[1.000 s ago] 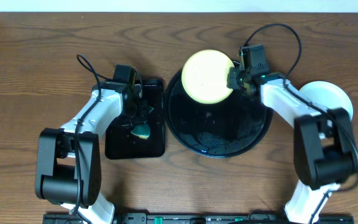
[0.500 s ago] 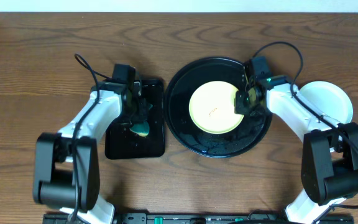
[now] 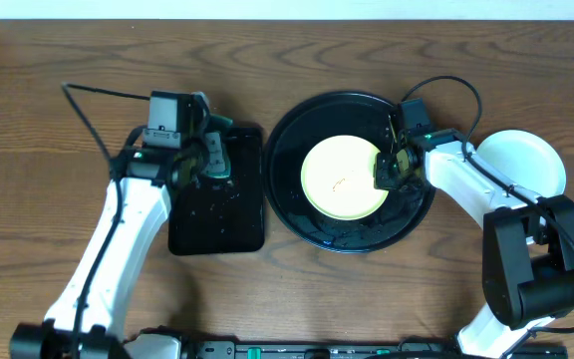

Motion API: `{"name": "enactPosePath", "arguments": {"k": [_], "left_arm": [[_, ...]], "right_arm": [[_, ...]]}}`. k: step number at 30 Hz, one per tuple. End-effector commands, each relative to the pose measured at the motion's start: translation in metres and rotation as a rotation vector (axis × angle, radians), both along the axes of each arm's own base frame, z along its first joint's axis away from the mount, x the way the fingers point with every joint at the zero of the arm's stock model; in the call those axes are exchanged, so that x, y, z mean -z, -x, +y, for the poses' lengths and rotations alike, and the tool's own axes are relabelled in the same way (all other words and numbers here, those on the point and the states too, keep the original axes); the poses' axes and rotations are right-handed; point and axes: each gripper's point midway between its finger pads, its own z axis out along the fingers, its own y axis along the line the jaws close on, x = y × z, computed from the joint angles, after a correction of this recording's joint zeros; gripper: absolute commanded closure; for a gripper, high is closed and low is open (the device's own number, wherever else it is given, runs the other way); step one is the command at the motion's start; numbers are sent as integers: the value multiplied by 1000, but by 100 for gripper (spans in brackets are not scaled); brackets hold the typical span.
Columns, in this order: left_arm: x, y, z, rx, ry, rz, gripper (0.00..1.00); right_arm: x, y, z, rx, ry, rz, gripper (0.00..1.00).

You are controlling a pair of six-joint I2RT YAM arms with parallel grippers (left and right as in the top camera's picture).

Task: Clean dirty plates on tray and stack at the side
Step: 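Lift green sponge from black tray with left gripper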

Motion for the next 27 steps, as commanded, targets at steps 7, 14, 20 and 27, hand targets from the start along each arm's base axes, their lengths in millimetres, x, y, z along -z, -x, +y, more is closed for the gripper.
{"name": "enactPosePath", "arguments": {"k": [7,14,20,27], "left_arm": [[-38,-3,-17,-92,362,-2,93],[-61,-2,-9,-14,594,-13,93],[-69,1,5,3,771,9,93],[-61,-1,9,7,865,54,93]], "right_arm": [[5,6,4,-25,4,19,99],[5,6,4,-25,4,19,99],[5,6,4,-25,4,19,99],[5,6,4,-25,4,19,99]]}}
